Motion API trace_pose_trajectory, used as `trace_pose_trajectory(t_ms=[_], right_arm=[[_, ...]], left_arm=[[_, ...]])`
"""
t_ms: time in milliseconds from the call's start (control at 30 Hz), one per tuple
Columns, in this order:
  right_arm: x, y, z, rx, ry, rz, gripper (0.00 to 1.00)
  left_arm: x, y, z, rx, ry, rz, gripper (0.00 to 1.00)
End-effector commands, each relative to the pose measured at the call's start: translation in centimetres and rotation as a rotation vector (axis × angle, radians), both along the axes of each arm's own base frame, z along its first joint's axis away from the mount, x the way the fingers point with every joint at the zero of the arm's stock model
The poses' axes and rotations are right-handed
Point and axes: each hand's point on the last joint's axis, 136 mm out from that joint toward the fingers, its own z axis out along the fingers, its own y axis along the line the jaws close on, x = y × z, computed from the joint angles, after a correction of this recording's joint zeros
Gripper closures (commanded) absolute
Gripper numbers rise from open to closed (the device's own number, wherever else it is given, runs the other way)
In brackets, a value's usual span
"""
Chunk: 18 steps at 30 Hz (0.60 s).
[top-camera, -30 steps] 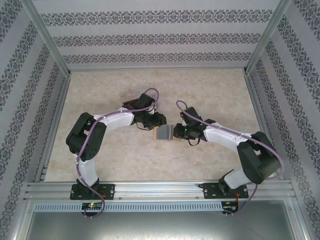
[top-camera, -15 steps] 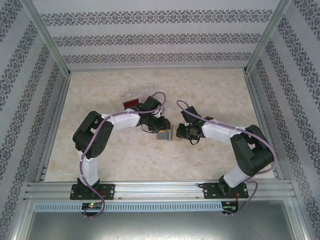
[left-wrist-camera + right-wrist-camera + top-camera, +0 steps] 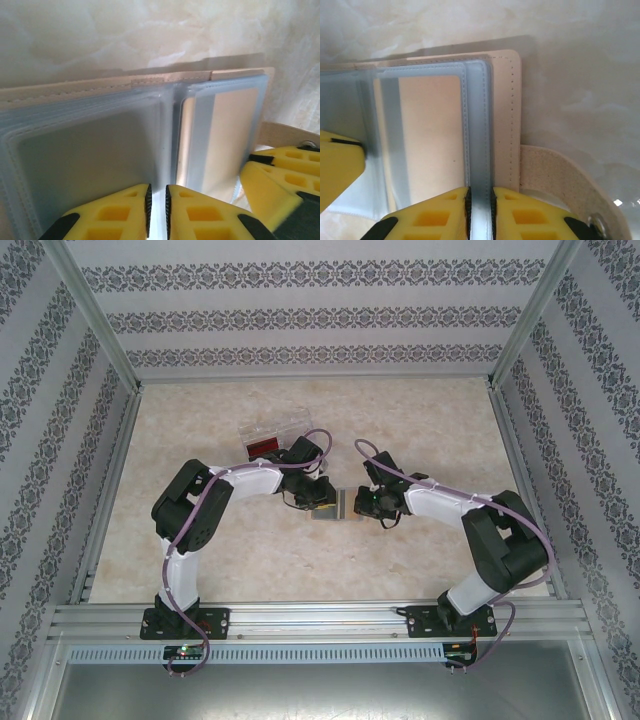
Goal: Take the credit cards out of the card holder
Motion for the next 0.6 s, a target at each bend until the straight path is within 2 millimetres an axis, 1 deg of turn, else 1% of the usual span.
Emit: trace_pose_trajectory(t_ms=[0,100,167,433,567], right_arm=[[0.7,0.0,1.7,0.03,-0.05,-0.008,0.77],[0.7,0.0,1.7,0.03,-0.05,-0.01,0.72],[0.7,0.1,1.5,0.032,-0.043,-0.007,0.71],[0.5,1.1,0.3,0.058,0.002,0.021,0.71],[0.4,0.7,-0.6,0.032,0.025,0.01,0.7]], left_arm=[[-0.7,1.0,-1.8,0.082,0.033,-0.007,0.82],[-0.8,1.1,-2.0,0.091,0.033,-0.005,0.82],[-0.8,1.2,-2.1,0.094,0.035,-0.005,0.82],[-0.8,1.1,-2.2,0.094,0.038,-0.006,0.82],[-0.9,1.2,-2.3,0.095,0.041,-0.005,0.82]])
